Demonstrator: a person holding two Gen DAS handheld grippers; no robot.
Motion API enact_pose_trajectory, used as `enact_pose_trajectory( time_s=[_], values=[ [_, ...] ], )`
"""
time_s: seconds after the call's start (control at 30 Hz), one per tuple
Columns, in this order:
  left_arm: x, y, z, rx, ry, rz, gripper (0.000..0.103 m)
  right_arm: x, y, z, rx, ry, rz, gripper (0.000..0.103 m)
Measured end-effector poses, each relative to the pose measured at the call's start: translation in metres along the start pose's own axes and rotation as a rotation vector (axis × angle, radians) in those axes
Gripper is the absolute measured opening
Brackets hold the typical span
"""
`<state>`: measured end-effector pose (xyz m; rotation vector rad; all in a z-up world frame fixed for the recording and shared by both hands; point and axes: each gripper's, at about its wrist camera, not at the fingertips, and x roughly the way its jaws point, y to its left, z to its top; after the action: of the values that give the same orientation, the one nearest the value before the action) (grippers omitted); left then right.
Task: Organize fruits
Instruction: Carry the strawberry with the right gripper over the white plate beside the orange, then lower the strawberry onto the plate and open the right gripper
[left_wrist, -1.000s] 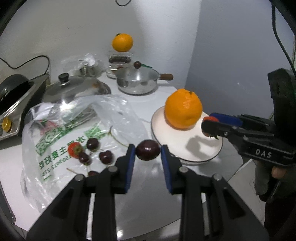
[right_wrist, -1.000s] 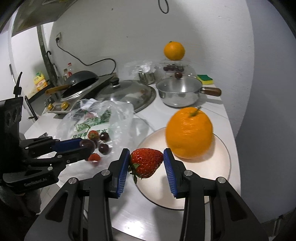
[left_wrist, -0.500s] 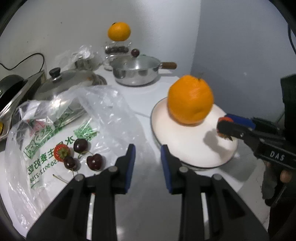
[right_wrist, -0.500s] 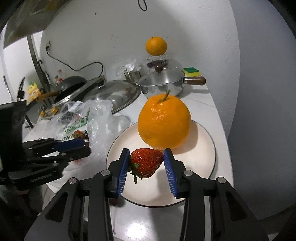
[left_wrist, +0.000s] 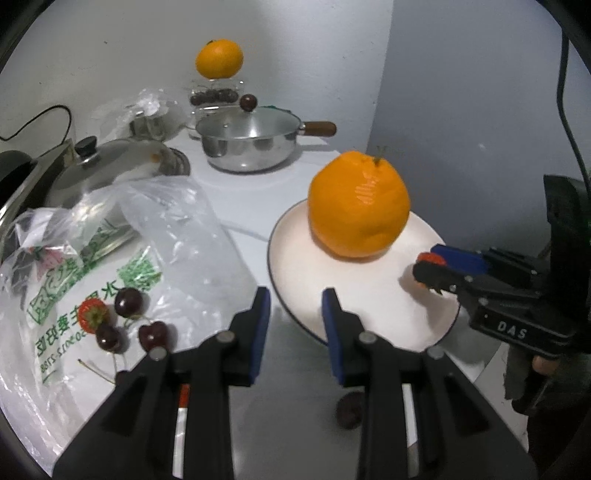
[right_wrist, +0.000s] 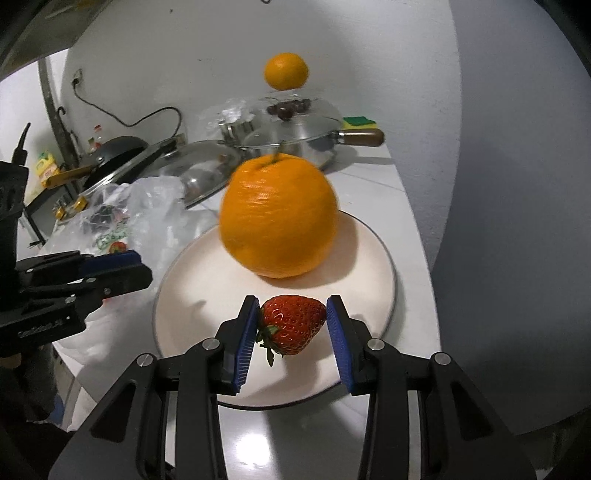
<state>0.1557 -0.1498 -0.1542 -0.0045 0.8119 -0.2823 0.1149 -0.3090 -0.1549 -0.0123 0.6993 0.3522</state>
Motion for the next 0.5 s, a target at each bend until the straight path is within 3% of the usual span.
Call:
enact_pose_trajectory(
  time_s=[0.43,0.5],
  values=[
    [0.008,0.001,0.006,-0.022,0.011,-0.001,0.034,0.009,-0.008,0.01,-0.005,0.009,-0.048,0.041],
    [0.007,0.003,0.005,-0.025,0.009,-0.001,0.038,0.009,-0.007,0.011,-0.007,0.007,-0.056,0.049]
  ],
)
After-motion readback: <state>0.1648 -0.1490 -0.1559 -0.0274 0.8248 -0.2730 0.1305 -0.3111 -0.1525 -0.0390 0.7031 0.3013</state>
